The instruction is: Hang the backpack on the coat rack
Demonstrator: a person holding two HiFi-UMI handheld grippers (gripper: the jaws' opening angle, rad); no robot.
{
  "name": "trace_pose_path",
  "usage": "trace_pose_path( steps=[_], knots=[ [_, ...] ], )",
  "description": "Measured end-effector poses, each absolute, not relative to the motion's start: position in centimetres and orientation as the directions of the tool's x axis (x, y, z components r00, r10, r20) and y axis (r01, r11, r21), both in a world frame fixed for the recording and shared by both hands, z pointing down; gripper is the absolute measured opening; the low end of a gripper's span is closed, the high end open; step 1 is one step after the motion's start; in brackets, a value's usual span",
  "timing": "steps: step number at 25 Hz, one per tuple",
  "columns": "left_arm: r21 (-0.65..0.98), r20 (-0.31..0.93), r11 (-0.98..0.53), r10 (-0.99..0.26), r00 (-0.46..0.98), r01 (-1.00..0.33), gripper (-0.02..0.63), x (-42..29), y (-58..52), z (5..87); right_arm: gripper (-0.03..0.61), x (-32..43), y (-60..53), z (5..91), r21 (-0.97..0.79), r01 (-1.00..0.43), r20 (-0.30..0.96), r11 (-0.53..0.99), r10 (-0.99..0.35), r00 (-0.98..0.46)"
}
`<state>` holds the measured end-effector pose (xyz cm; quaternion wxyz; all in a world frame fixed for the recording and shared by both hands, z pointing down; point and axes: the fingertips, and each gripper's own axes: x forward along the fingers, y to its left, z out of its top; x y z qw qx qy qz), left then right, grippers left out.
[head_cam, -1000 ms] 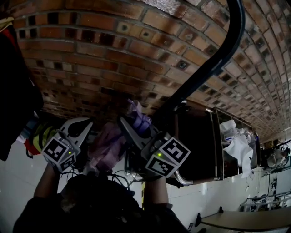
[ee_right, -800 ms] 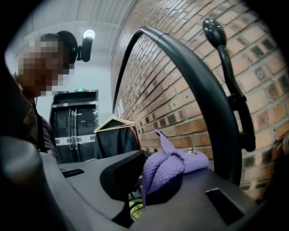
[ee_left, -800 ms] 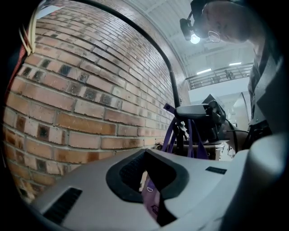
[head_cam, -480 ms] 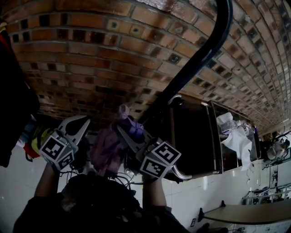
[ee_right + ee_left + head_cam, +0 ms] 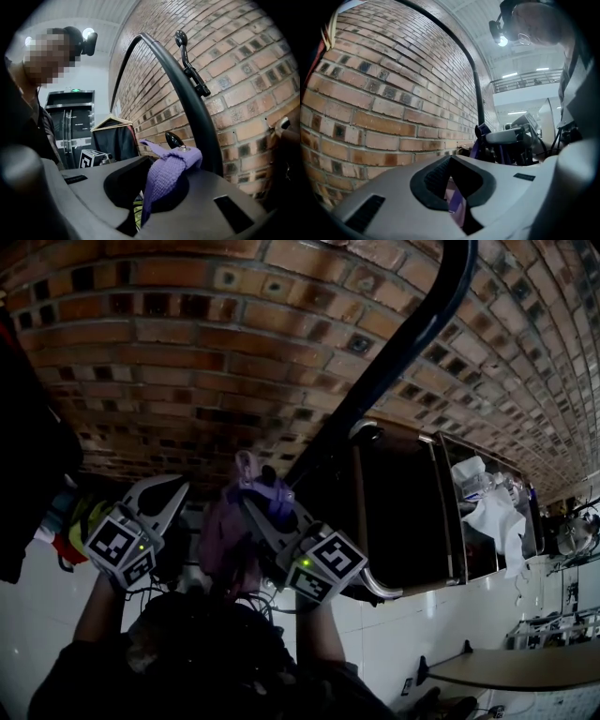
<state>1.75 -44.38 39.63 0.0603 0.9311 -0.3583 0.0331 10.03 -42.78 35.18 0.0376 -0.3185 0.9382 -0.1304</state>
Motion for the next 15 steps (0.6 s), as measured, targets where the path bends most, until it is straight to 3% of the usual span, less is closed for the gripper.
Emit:
trace_pose_path(
  steps=[9,15],
  knots=[
    [0.096,0.134,-0.754,-0.637,0.759,-0.65,0.034,1.7,-43.0,40.9,0.011,10.0,-42.8,37.0,-0.188,-0.662,-0.025,0.725,-0.678,-0.735],
    [0.115,0.126,-0.764,-0.623,0.772,-0.635,0.034,0.9,-42.3,41.1,0.087,9.1,-42.0,37.8,-0.148,-0.684,0.008,0.714,-0.691,-0.723]
  ],
)
